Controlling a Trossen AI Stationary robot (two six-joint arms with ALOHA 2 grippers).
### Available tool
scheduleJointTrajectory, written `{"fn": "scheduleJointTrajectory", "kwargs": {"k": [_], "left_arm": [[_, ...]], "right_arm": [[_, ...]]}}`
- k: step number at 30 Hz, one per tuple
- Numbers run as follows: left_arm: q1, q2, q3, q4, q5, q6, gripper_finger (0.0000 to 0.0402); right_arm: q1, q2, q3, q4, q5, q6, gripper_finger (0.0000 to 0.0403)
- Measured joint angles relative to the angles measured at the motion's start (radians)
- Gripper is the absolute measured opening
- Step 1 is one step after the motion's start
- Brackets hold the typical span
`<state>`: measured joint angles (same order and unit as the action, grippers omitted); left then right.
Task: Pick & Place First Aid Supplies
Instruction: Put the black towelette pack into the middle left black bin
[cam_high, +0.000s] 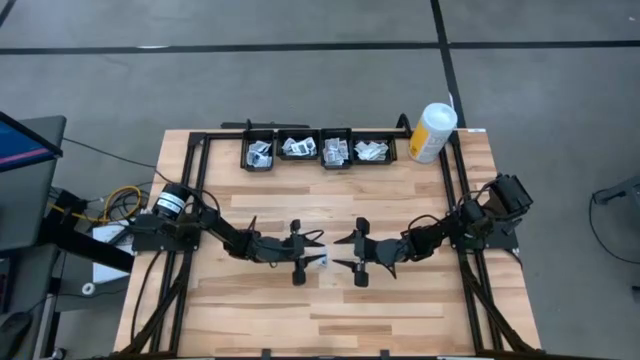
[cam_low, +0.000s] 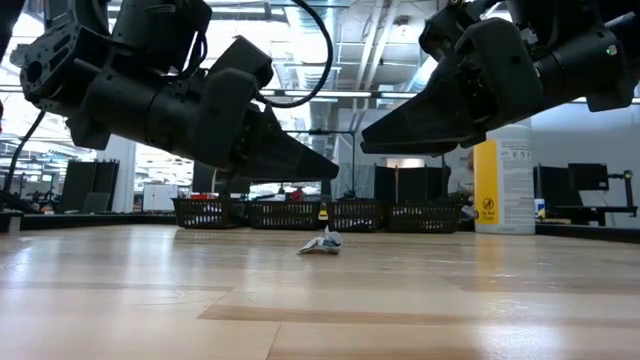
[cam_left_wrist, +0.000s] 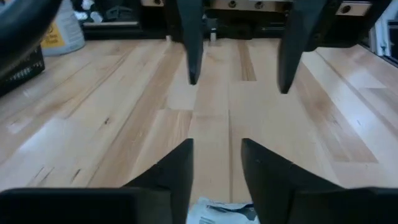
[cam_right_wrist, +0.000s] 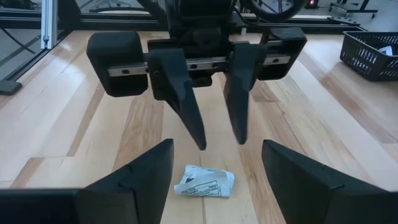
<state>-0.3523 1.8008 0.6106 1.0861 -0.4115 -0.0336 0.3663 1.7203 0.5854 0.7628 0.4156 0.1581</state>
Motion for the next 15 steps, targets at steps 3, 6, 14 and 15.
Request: {"fn": "scheduleJointTrajectory", "kwargs": {"k": [3,6,14,15], "left_arm": [[0.003,0.000,0.000,-0.006,-0.044,-0.050,0.0162],[0.009,0.000,0.000,-0.012,-0.023,-0.053,0.0186],[0.019,0.000,0.000,-0.061,0.072,-0.051,0.0207],[0.019,0.000,0.000,-0.074,0.074,-0.051,0.0206]], "right_arm": [[0.000,0.000,0.000,0.000,0.000,0.000,0.0240],[0.000,0.000,0.000,0.000,0.000,0.000,0.0240],[0.000,0.000,0.000,0.000,0.000,0.000,0.0240],[0.000,0.000,0.000,0.000,0.000,0.000,0.0240]]}}
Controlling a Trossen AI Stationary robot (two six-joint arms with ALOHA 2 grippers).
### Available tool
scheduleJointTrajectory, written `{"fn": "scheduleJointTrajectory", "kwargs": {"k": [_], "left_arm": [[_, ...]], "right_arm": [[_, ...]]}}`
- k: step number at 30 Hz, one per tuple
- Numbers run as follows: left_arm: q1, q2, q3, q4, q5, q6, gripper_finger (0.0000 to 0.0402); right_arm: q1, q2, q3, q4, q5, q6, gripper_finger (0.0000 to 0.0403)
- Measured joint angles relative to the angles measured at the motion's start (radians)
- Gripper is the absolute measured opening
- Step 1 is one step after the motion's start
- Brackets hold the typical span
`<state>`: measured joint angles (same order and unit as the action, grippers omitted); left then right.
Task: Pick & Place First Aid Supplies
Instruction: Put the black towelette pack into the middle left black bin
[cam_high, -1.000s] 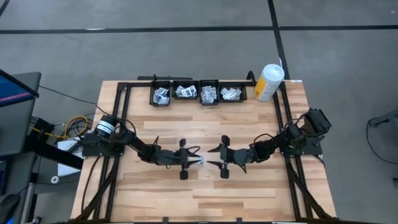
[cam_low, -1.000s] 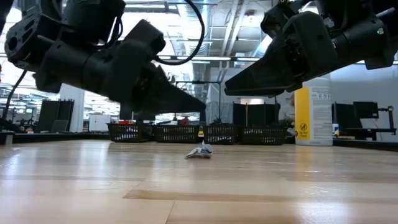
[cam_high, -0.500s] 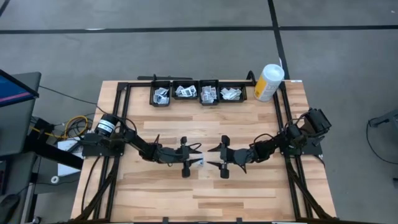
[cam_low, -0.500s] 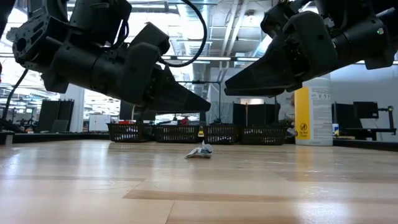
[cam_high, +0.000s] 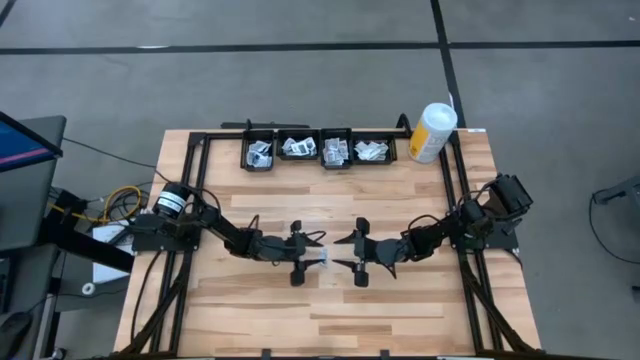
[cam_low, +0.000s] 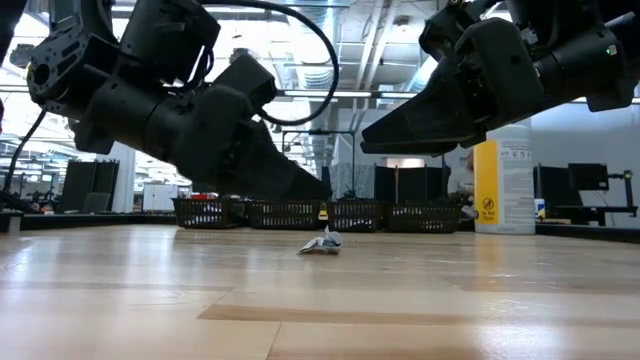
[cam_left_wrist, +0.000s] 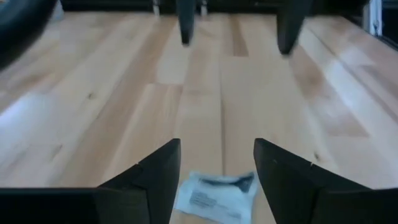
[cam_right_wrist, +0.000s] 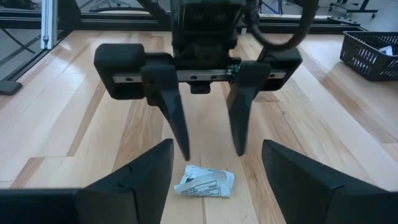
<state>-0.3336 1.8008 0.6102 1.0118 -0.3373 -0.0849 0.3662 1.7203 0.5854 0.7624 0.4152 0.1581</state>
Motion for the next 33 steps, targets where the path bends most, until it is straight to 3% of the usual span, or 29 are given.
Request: {"fn": "scheduleJointTrajectory", "kwargs": {"k": [7,25,33], "left_arm": [[0.018,0.013,0.000,-0.020,0.112,-0.002,0.0190],[0.053,0.170,0.068,0.011,0.124,0.002,0.0174],[0.053,0.176,0.076,0.004,0.120,0.002,0.0147]], "right_arm": [[0.000,0.000,0.000,0.000,0.000,0.000,0.0240],[0.000,0.000,0.000,-0.024,0.000,0.000,0.0240],[0.000,0.000,0.000,-0.029,0.000,0.000,0.0240]]}}
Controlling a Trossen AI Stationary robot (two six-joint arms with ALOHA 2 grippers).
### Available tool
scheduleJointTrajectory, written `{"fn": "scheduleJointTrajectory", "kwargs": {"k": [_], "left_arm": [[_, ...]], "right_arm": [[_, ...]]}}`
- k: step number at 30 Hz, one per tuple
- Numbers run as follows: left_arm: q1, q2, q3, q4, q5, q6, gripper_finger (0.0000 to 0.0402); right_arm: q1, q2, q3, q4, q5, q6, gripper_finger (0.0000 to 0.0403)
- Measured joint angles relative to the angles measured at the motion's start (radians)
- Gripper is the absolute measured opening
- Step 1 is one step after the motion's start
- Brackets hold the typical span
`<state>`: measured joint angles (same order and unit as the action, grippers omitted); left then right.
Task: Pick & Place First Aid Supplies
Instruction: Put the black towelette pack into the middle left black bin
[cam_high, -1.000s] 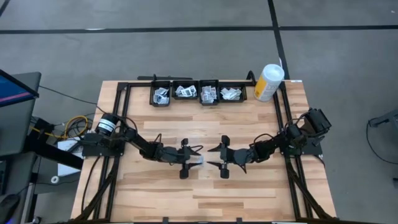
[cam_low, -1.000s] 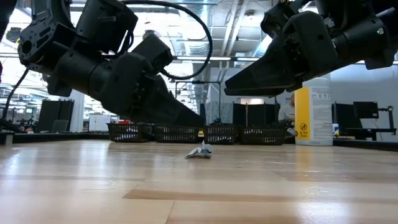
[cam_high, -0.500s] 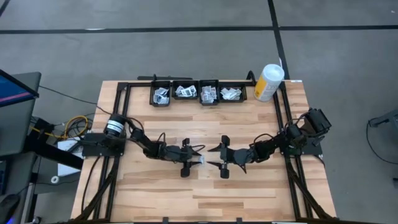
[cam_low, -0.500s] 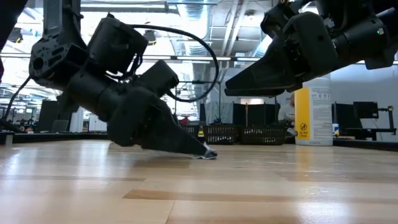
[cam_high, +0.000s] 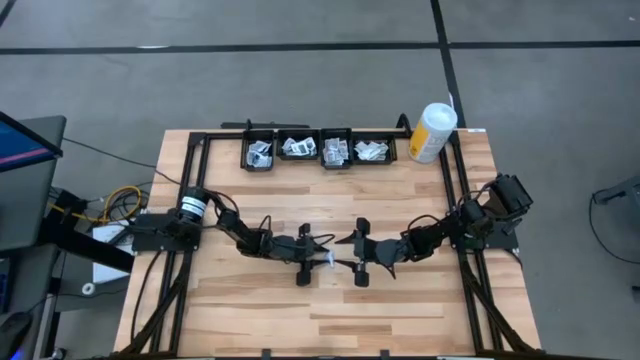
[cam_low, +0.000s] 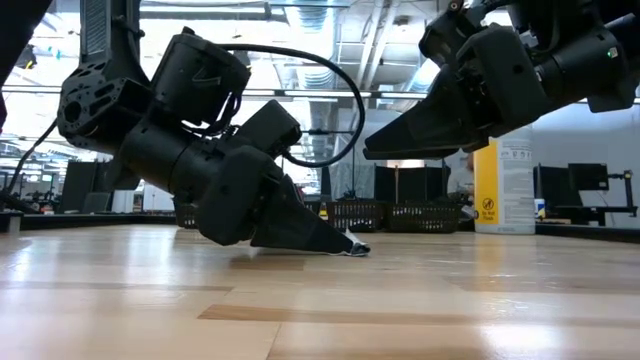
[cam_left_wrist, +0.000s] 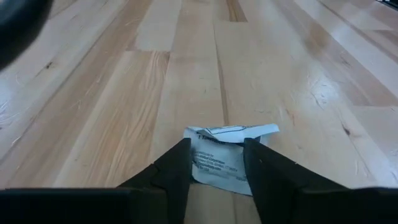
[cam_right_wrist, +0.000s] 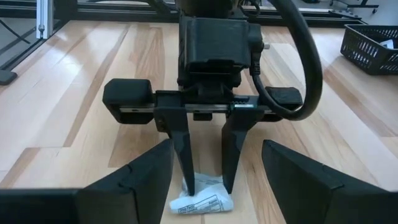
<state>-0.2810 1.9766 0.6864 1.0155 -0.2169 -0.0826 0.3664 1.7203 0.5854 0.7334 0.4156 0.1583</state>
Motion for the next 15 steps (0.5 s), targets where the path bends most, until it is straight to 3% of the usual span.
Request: {"fn": "scheduleJointTrajectory", "kwargs": {"k": [10,15], "left_arm": [[0.000,0.001,-0.001,-0.004,0.004,-0.001,0.0040],[0.000,0.001,-0.002,-0.004,-0.002,-0.002,0.0019]], "right_arm": [[0.000,0.000,0.000,0.000,0.000,0.000,0.0240],[0.000,0.000,0.000,0.000,0.000,0.000,0.0240]]}}
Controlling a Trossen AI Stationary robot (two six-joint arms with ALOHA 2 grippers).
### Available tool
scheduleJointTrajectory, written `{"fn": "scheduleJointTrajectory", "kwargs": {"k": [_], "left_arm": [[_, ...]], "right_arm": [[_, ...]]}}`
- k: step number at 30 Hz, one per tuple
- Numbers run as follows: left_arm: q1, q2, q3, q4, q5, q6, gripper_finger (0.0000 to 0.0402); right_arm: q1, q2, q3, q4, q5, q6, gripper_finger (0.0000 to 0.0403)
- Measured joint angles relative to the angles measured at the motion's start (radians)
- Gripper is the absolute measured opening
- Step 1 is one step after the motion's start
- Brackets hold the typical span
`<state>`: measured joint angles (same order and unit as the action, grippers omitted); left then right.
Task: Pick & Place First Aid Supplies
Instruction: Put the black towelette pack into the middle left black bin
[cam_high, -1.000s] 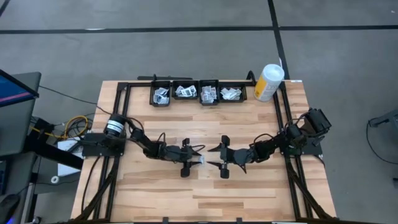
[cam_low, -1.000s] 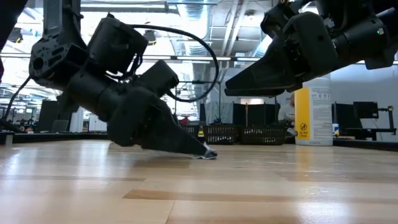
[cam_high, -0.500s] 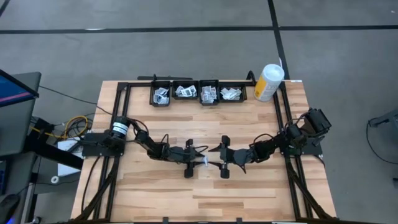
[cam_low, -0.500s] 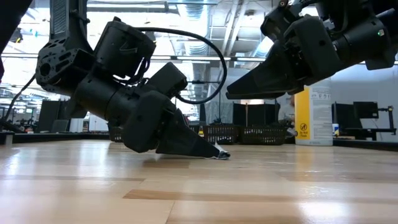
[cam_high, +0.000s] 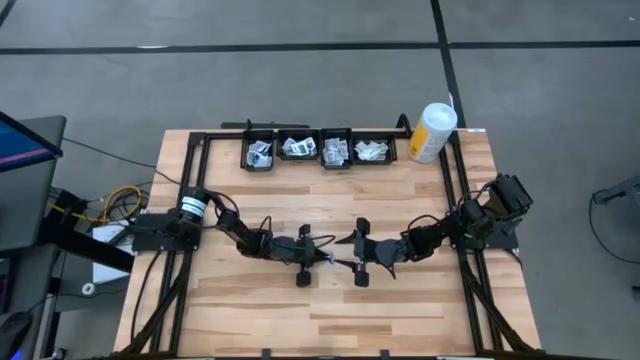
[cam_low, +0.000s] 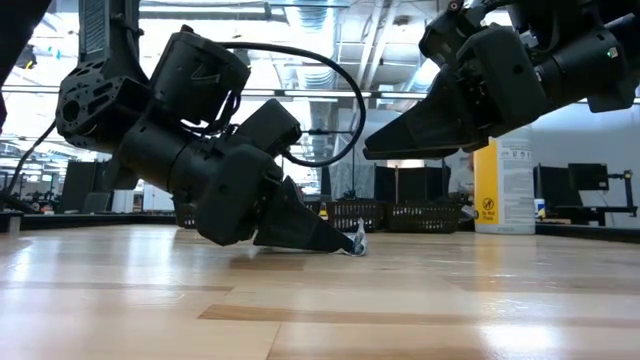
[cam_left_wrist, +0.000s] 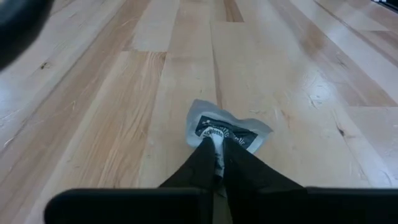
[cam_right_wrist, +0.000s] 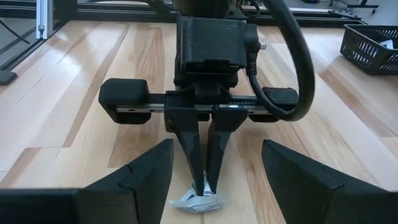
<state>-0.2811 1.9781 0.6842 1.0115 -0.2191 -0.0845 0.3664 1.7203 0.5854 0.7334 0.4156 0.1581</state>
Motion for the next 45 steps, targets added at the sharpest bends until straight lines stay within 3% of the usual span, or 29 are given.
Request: {"fn": "scheduleJointTrajectory", "kwargs": {"k": [7,15,23,31,38,45], "left_arm": [[0.000,-0.044,-0.004,-0.036,-0.102,0.051,0.0043],[0.000,-0.180,-0.008,-0.077,-0.289,0.138,0.0031],[0.041,-0.273,-0.009,-0.070,-0.312,0.178,0.0030],[0.141,-0.338,-0.008,-0.070,-0.474,0.320,0.0032],[0.256,-0.397,-0.008,-0.173,-0.617,0.377,0.0036],[0.360,-0.453,-0.070,-0.194,-0.653,0.377,0.0040]], "right_arm": [[-0.005,0.000,0.000,-0.004,0.000,-0.004,0.0240],[-0.036,0.000,0.000,-0.038,0.001,-0.014,0.0240],[-0.077,0.000,0.000,-0.038,0.001,-0.144,0.0240],[-0.134,0.000,0.000,-0.042,0.001,-0.302,0.0240],[-0.220,0.000,0.000,-0.038,0.001,-0.449,0.0240],[-0.332,0.000,-0.001,0.085,-0.020,-0.593,0.0240]]}}
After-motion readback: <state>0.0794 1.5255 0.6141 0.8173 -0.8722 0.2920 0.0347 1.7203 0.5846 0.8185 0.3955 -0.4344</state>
